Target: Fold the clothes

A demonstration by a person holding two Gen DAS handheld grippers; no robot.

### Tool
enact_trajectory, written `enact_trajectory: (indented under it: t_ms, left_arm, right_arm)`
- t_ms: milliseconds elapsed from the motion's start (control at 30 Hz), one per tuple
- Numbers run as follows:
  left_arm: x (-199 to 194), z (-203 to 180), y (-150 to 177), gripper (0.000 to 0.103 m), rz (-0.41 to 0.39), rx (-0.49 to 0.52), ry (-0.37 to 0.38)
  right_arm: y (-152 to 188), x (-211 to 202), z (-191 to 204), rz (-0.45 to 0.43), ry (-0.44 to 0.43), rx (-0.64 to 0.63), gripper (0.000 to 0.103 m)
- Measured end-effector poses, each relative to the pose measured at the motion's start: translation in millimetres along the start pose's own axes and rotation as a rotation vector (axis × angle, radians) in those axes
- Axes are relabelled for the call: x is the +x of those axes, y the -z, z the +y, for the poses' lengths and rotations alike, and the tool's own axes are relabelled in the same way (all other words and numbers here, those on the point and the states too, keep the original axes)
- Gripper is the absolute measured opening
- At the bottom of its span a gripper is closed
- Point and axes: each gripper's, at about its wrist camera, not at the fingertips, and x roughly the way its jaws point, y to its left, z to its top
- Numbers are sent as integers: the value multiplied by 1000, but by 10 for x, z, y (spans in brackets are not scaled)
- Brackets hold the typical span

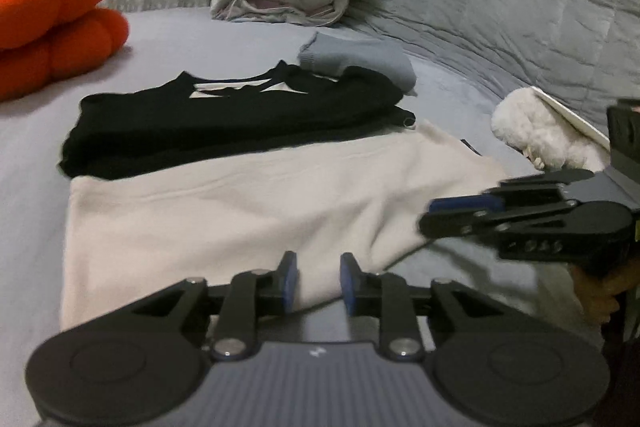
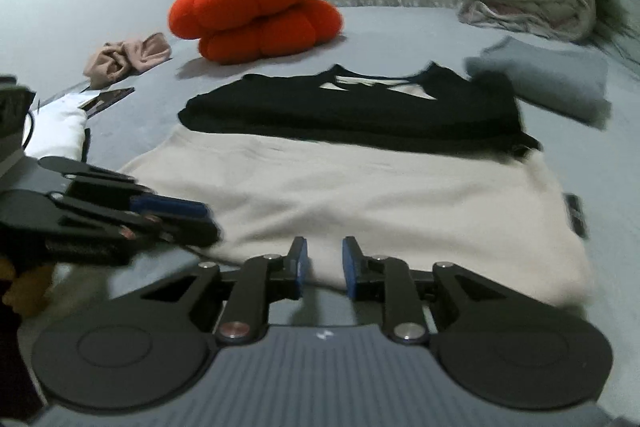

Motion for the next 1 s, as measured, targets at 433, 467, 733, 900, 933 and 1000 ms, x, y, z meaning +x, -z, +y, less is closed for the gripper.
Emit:
enact_trajectory:
  t_ms: [433, 467, 733, 900, 933, 1000]
  left_arm:
    - [-544, 359, 41, 52, 73, -199, -131]
    - [-590, 418, 51, 52, 84, -215, -144]
    - [-815, 872, 95, 52, 165, -373, -158]
    - [-688, 992, 115, 50, 167, -445, -91]
    - [-634, 1013, 129, 49, 176, -467, -72]
    - [-555, 1036, 151, 49, 175, -498, -50]
  right_arm:
    - [69, -548, -636, 46, 36, 353, 44]
    - [82, -581, -697, 50, 39, 386, 44]
    - [136, -716, -1033, 67, 34, 580, 47]
    - [140, -625, -1194, 78, 6, 688, 47]
    - [136, -601, -1220, 77, 2, 704, 47]
    - [129, -566, -1272, 72, -6, 735, 47]
